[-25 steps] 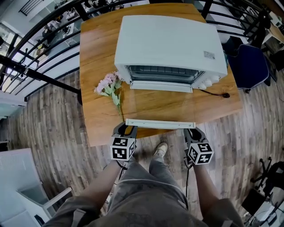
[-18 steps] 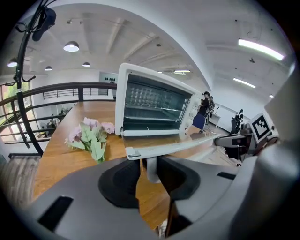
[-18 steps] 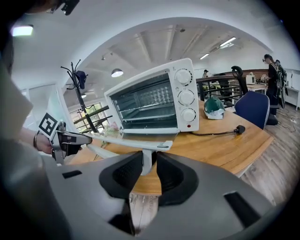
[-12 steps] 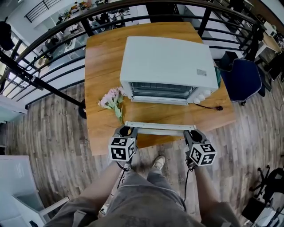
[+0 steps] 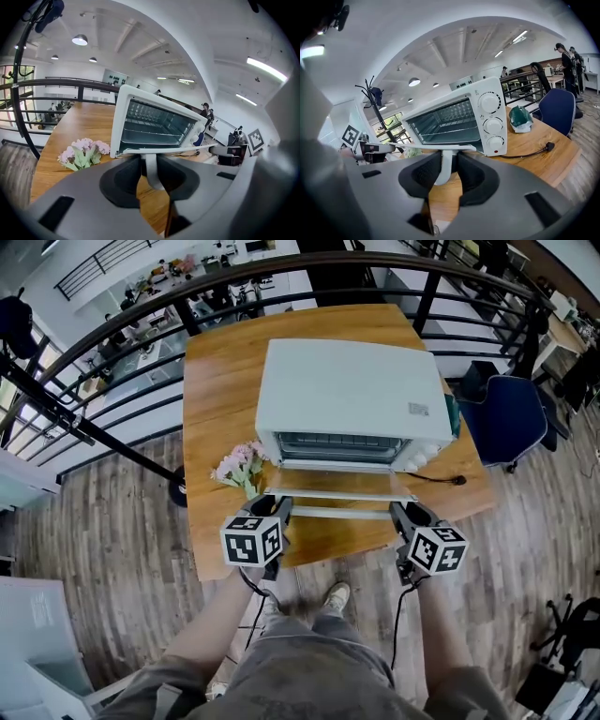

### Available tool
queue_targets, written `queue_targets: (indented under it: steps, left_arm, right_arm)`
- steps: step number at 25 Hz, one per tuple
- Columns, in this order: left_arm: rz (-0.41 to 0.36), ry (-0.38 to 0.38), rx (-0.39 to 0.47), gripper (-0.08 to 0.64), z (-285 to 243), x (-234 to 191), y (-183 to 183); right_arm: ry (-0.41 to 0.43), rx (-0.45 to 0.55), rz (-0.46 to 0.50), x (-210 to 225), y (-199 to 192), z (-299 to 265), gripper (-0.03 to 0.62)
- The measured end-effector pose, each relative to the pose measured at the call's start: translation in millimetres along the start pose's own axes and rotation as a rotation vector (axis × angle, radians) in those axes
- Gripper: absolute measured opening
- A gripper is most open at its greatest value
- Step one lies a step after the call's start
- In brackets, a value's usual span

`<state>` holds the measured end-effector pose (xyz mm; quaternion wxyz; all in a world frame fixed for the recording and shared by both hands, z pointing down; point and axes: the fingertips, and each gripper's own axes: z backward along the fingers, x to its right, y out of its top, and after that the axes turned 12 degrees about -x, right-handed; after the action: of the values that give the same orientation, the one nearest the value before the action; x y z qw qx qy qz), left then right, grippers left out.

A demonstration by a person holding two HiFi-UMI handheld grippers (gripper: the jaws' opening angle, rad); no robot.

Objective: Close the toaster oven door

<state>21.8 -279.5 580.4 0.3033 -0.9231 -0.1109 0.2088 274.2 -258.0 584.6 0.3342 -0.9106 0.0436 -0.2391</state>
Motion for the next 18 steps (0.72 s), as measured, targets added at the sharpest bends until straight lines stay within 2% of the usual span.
queue_targets:
  steps: [11, 18]
  left_arm:
    - [0.096, -0.114, -0.103, 0.125, -1.9, 3.0, 48.1]
    - [0.128, -0.100, -0.201, 0.127, -8.4, 0.9, 68.7]
  right_arm:
    - [0.134, -0.047, -0.139, 3.0, 48.6, -1.3, 0.133]
    - [0.147, -0.106, -0.196, 6.1, 71.5, -7.1, 0.137]
